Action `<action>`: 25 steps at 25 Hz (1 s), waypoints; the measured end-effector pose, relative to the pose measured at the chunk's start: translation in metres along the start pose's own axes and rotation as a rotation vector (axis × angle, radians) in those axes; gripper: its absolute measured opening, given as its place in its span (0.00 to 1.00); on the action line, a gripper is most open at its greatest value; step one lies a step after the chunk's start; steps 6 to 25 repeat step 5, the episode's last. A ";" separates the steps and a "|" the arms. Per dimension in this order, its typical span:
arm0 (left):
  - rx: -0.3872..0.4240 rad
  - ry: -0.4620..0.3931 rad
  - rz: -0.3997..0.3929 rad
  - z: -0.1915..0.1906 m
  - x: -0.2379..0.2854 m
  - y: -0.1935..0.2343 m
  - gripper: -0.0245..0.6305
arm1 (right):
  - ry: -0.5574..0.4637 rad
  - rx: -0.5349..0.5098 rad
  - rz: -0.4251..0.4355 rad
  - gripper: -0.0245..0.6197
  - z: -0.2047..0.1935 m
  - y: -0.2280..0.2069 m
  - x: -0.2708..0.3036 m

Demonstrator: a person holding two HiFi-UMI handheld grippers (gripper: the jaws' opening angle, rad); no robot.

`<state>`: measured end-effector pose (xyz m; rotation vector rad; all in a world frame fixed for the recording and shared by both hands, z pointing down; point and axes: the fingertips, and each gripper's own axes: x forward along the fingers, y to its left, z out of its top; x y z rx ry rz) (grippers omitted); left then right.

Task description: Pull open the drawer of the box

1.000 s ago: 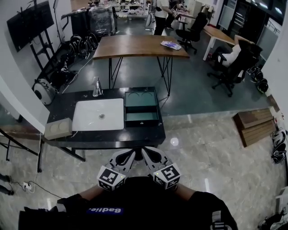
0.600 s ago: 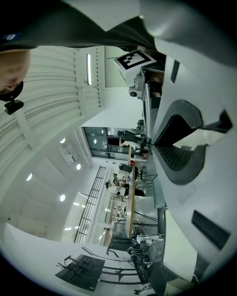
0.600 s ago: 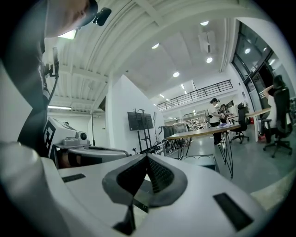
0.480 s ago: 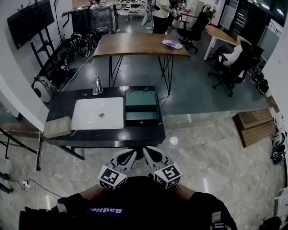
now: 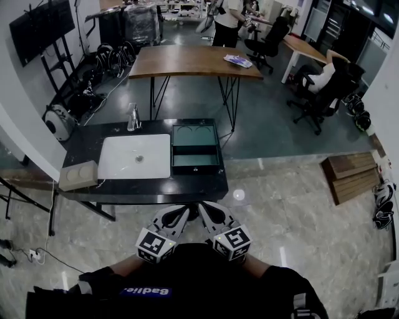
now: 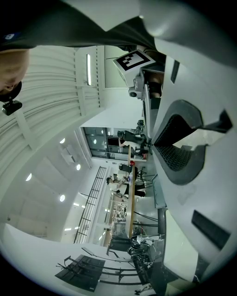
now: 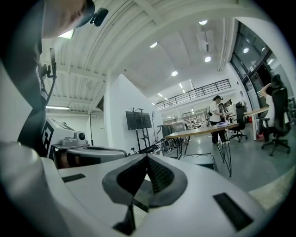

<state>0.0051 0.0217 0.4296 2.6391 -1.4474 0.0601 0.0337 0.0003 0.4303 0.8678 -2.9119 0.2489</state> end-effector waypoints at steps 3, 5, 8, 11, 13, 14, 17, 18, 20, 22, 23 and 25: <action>0.005 0.000 -0.001 0.000 0.000 0.001 0.04 | -0.001 0.004 -0.002 0.04 0.000 0.000 0.001; 0.005 0.001 -0.002 0.000 -0.001 0.002 0.04 | -0.001 0.007 -0.003 0.04 0.000 0.000 0.002; 0.005 0.001 -0.002 0.000 -0.001 0.002 0.04 | -0.001 0.007 -0.003 0.04 0.000 0.000 0.002; 0.005 0.001 -0.002 0.000 -0.001 0.002 0.04 | -0.001 0.007 -0.003 0.04 0.000 0.000 0.002; 0.005 0.001 -0.002 0.000 -0.001 0.002 0.04 | -0.001 0.007 -0.003 0.04 0.000 0.000 0.002; 0.005 0.001 -0.002 0.000 -0.001 0.002 0.04 | -0.001 0.007 -0.003 0.04 0.000 0.000 0.002; 0.005 0.001 -0.002 0.000 -0.001 0.002 0.04 | -0.001 0.007 -0.003 0.04 0.000 0.000 0.002; 0.005 0.001 -0.002 0.000 -0.001 0.002 0.04 | -0.001 0.007 -0.003 0.04 0.000 0.000 0.002; 0.005 0.001 -0.002 0.000 -0.001 0.002 0.04 | -0.001 0.007 -0.003 0.04 0.000 0.000 0.002; 0.005 0.001 -0.002 0.000 -0.001 0.002 0.04 | -0.001 0.007 -0.003 0.04 0.000 0.000 0.002; 0.005 0.001 -0.002 0.000 -0.001 0.002 0.04 | -0.001 0.007 -0.003 0.04 0.000 0.000 0.002; 0.005 0.001 -0.002 0.000 -0.001 0.002 0.04 | -0.001 0.007 -0.003 0.04 0.000 0.000 0.002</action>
